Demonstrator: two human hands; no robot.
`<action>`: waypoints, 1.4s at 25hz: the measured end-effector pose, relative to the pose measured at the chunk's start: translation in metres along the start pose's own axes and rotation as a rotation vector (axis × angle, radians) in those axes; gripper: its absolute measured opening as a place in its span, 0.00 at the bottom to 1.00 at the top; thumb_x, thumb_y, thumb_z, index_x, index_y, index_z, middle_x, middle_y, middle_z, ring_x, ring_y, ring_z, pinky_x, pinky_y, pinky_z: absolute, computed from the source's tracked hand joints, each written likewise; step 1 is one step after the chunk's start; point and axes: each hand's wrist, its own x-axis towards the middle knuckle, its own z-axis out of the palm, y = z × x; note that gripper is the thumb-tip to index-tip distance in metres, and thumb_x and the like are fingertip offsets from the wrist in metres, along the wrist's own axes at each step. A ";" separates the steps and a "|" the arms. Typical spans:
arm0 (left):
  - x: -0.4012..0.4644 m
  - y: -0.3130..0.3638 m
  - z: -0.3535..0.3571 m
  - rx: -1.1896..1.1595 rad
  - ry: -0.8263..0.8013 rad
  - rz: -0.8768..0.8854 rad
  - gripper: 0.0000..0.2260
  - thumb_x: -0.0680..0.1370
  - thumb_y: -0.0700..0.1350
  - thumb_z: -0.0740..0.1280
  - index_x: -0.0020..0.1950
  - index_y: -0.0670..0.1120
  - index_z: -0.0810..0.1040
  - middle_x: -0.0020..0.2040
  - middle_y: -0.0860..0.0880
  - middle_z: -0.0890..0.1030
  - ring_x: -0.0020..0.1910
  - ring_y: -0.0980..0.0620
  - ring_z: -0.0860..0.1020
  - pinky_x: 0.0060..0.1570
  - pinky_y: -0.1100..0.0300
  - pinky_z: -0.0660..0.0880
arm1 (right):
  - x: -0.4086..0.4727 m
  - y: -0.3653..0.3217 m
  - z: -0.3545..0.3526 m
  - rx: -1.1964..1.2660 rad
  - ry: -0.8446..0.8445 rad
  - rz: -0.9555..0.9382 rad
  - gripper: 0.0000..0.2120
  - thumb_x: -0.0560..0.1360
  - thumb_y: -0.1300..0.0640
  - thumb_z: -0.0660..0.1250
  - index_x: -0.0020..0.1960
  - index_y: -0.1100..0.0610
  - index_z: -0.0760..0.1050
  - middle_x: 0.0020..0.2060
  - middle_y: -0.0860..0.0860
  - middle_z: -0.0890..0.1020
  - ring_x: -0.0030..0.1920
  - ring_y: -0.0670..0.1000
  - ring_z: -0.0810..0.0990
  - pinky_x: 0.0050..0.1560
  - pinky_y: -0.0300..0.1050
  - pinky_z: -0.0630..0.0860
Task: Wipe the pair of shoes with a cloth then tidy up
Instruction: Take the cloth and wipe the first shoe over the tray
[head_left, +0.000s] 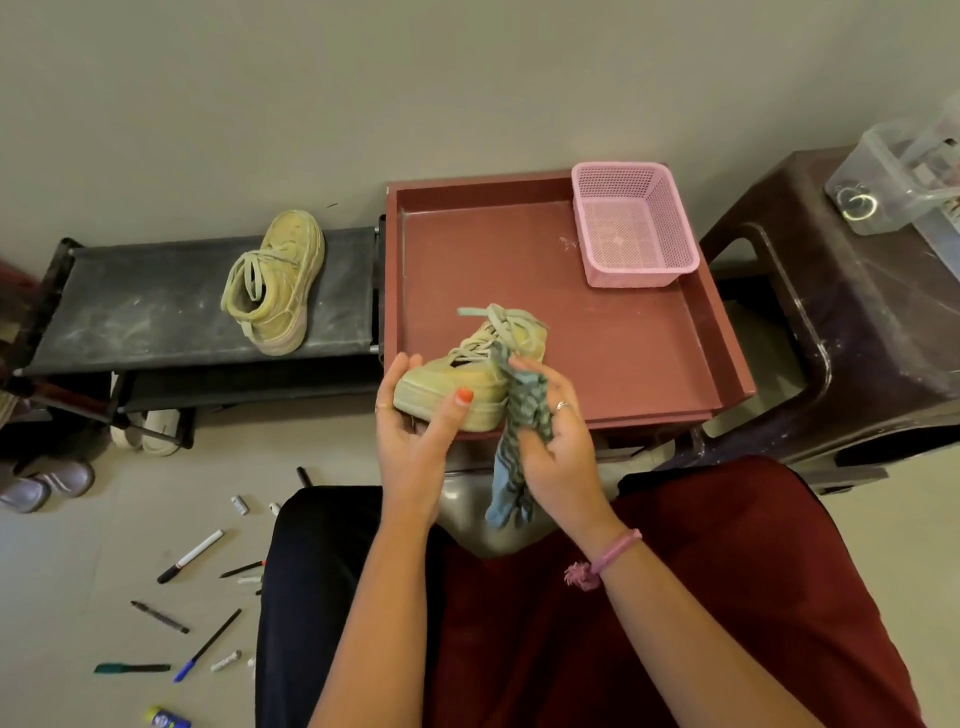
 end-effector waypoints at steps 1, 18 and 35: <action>0.002 0.000 -0.007 0.023 -0.046 0.016 0.37 0.67 0.43 0.78 0.72 0.42 0.65 0.68 0.47 0.74 0.62 0.55 0.77 0.59 0.59 0.76 | 0.003 0.000 -0.001 0.010 0.017 0.022 0.27 0.72 0.76 0.58 0.66 0.56 0.71 0.64 0.49 0.72 0.68 0.45 0.69 0.71 0.49 0.65; -0.002 -0.011 -0.025 0.124 -0.294 -0.020 0.47 0.60 0.56 0.81 0.72 0.38 0.65 0.62 0.40 0.76 0.62 0.46 0.77 0.59 0.54 0.76 | 0.020 -0.044 -0.008 -0.758 -0.410 -0.115 0.27 0.71 0.73 0.56 0.67 0.59 0.72 0.67 0.51 0.74 0.68 0.51 0.69 0.68 0.50 0.67; 0.003 -0.020 -0.032 0.066 -0.269 -0.014 0.43 0.61 0.47 0.80 0.71 0.38 0.66 0.61 0.43 0.77 0.58 0.49 0.78 0.56 0.58 0.76 | -0.021 -0.002 -0.002 -0.644 -0.217 -0.263 0.26 0.75 0.69 0.54 0.73 0.62 0.61 0.73 0.55 0.63 0.73 0.50 0.59 0.74 0.45 0.55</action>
